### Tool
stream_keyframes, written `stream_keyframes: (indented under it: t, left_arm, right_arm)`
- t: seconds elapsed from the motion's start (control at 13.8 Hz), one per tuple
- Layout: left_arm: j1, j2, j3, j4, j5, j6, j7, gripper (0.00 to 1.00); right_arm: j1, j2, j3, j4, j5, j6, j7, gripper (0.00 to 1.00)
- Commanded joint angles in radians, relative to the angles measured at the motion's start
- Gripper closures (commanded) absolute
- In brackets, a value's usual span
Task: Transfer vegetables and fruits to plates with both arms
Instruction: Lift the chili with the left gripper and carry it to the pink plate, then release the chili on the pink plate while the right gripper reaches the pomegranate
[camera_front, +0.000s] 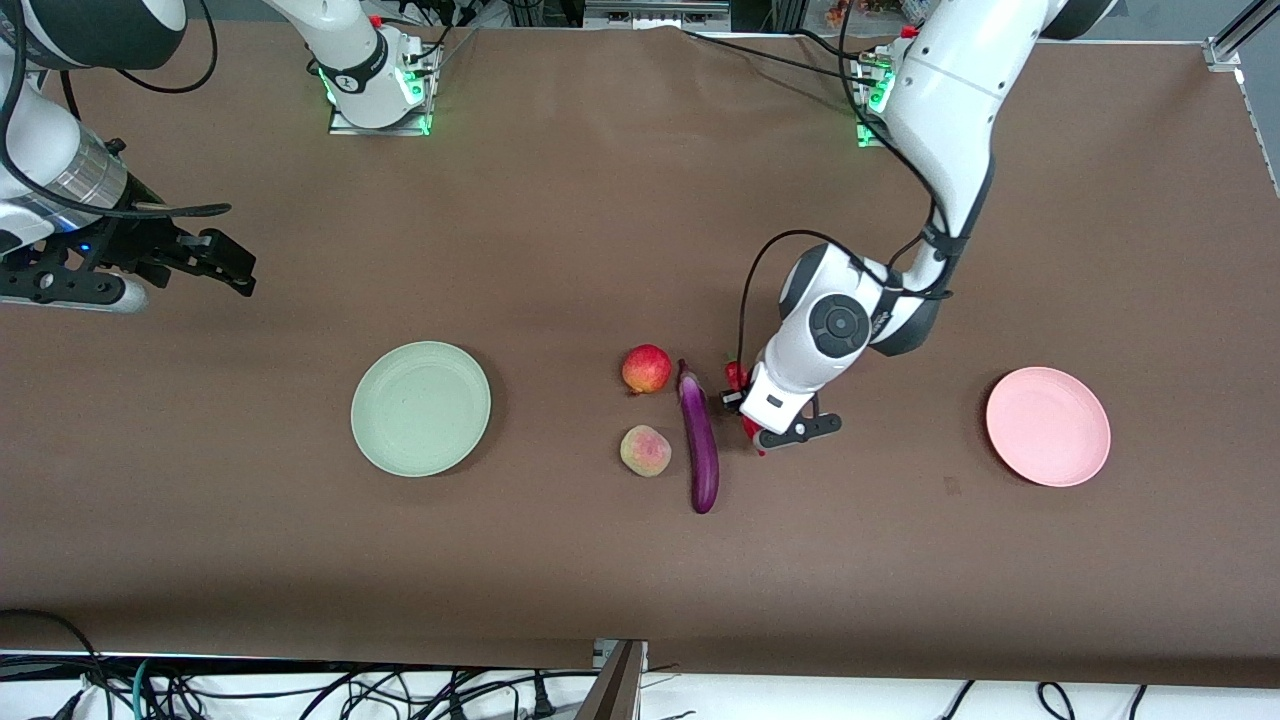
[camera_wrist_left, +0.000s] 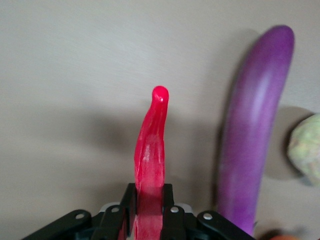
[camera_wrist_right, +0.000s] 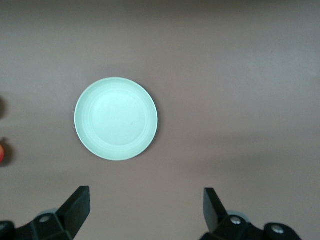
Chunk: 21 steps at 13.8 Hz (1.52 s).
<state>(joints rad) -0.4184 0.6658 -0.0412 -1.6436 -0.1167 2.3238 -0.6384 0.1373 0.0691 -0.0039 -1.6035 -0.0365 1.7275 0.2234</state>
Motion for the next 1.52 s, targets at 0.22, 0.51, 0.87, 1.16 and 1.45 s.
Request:
stream_keyframes:
  t: [0.22,0.51,0.87,1.16,1.45]
  left_arm:
    - [0.100,-0.175,0.044,0.005,0.196,-0.452,0.113,1.00]
    - [0.297,-0.175,0.043,0.007,0.252,-0.489,0.658,1.00]
    - [0.481,-0.072,0.041,0.028,0.253,-0.367,1.127,0.98]
    - [0.535,0.000,0.035,0.062,0.217,-0.285,1.305,0.00]
    - [0.535,-0.002,0.035,0.070,0.210,-0.287,1.309,0.00]
  right_arm:
    - [-0.002,-0.006,-0.002,-0.007,0.009,0.026,0.007,0.00]
    - [0.004,0.035,-0.001,-0.007,0.012,0.023,0.005,0.00]
    - [0.074,0.089,0.007,-0.013,0.018,0.017,0.008,0.00]
    - [0.177,0.185,0.007,0.002,0.068,0.062,0.088,0.00]
    - [0.264,0.360,0.019,0.118,0.168,0.161,0.236,0.00]
